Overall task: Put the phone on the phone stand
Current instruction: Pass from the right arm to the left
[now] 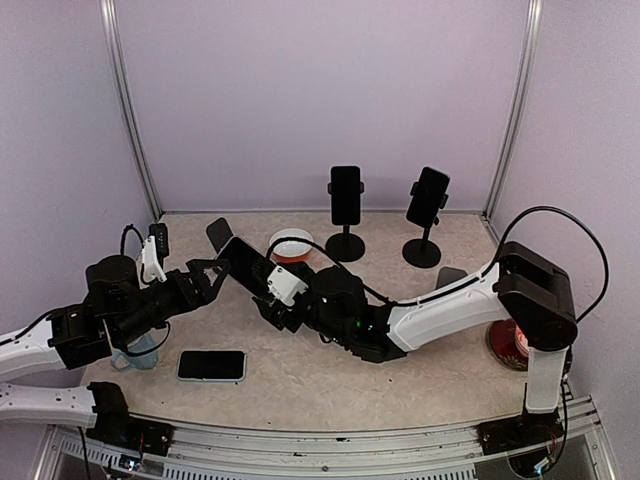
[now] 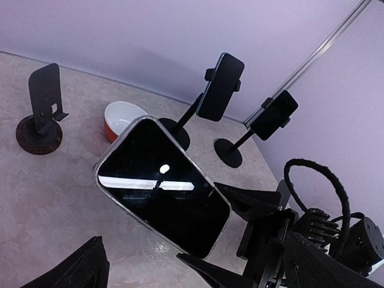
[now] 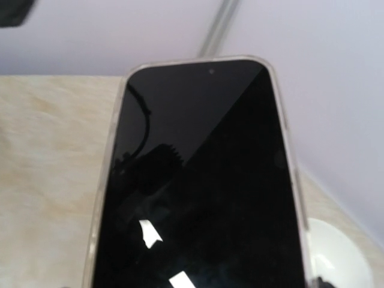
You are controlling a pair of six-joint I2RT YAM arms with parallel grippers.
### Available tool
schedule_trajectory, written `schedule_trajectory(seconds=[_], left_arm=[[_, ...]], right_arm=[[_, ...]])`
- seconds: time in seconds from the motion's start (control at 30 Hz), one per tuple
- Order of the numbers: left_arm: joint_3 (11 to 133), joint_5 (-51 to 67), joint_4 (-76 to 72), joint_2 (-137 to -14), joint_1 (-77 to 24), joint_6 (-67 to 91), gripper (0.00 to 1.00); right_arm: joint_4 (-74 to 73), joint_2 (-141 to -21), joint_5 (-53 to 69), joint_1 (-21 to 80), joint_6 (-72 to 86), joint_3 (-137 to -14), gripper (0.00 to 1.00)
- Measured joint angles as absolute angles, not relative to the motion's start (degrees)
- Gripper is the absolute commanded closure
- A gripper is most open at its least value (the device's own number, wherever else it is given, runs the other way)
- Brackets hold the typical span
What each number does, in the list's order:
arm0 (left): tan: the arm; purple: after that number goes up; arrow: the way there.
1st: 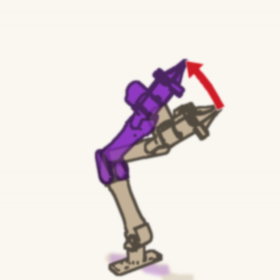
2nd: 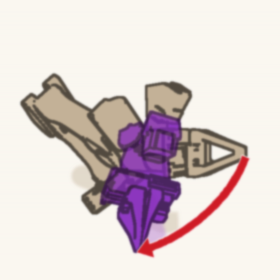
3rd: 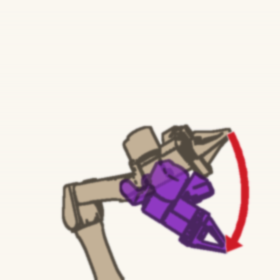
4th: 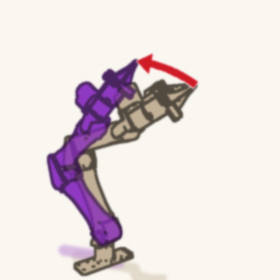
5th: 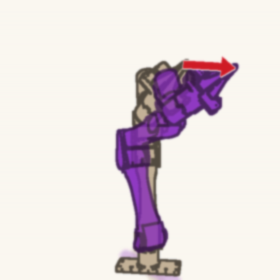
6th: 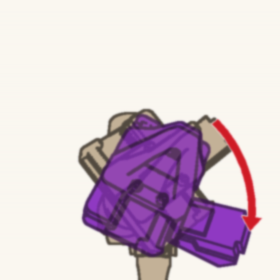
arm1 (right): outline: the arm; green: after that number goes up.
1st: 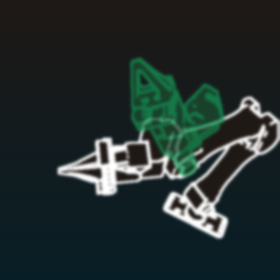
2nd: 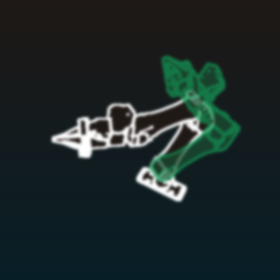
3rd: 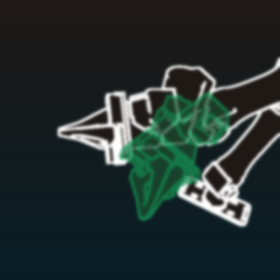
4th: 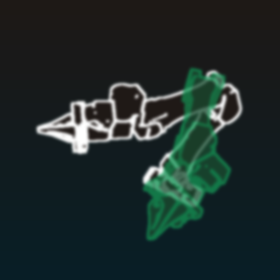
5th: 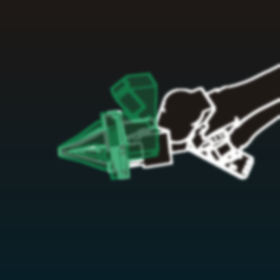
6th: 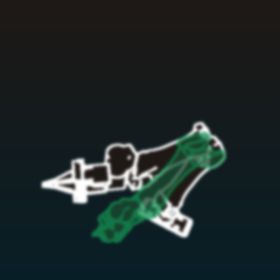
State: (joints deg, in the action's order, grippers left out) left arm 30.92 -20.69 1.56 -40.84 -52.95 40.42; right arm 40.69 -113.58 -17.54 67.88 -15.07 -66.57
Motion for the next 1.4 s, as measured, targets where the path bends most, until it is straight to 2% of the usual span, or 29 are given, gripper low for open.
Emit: schedule_trajectory(seconds=[0.2, 0.73, 1.07, 1.4], left_arm=[[30.92, -21.06, 1.67, -41.69, -53.17, 45.36, 0.01], [30.33, -18.44, -5.13, -47.9, -53.21, 48.75, 0.01], [29.39, -18.0, -5.74, -45.82, -53.21, 49.69, 0.01], [28.38, -16.91, -7.03, -45.36, -53.21, 49.89, 0.08]], right_arm=[[42.57, -114.93, -22.61, 68.84, -19.29, -66.83, 0.9], [48.51, -116.68, -26.46, 71.59, -25.21, -66.96, 0.9], [48.95, -116.68, -27.83, 71.59, -25.89, -66.96, 0.9], [49.01, -116.68, -28.1, 71.59, -25.63, -66.96, 0.86]])
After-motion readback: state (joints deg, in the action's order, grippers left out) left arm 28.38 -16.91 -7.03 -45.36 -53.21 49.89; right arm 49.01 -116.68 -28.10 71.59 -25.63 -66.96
